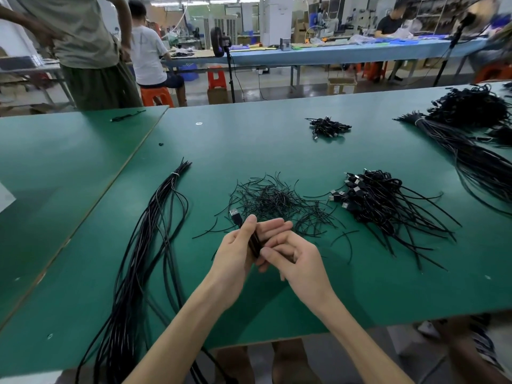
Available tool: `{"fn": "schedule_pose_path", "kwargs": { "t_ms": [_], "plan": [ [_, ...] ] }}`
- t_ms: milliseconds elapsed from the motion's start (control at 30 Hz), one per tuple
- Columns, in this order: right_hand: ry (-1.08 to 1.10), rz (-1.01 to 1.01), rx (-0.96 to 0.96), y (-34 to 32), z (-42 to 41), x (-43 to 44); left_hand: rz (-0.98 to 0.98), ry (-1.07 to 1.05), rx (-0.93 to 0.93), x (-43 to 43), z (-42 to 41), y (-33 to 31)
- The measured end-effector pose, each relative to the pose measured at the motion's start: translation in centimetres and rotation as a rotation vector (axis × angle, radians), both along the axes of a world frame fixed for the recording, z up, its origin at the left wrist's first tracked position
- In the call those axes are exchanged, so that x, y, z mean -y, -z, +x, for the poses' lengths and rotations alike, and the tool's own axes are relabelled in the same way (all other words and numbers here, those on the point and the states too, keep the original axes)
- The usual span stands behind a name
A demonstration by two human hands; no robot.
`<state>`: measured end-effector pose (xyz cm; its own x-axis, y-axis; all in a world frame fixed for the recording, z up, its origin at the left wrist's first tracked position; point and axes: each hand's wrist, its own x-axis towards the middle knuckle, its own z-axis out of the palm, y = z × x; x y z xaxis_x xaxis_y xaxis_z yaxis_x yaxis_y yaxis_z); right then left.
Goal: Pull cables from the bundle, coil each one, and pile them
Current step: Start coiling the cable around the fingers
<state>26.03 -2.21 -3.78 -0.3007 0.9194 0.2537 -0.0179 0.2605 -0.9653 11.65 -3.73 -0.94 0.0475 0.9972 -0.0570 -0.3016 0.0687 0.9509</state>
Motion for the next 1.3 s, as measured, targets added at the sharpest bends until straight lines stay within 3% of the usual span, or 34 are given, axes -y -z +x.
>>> {"fn": "schedule_pose_path", "kwargs": {
  "t_ms": [333, 467, 567, 700, 1000, 1300],
  "plan": [
    [0.032, 0.019, 0.043, 0.3, -0.2, -0.1, -0.11, 0.041, 0.175, -0.2, -0.9, 0.6],
    [0.071, -0.074, 0.1, 0.2, -0.1, -0.1, -0.113, 0.022, 0.252, -0.4, -1.2, 1.0],
    [-0.015, -0.161, 0.023, 0.2, 0.1, -0.4, -0.117, 0.016, 0.324, -0.4, -1.3, 1.3],
    [-0.099, -0.134, 0.023, 0.4, 0.2, -0.6, -0.056, 0.117, 0.303, -0.3, -1.6, 1.3],
    [-0.028, -0.017, 0.049, 0.7, -0.2, 0.0, 0.075, 0.201, 0.058, -0.4, -2.6, 0.9],
    [-0.061, 0.045, 0.15, 1.0, -0.2, -0.6, 0.011, 0.087, 0.116, -0.5, -1.2, 1.8]
  ]
}}
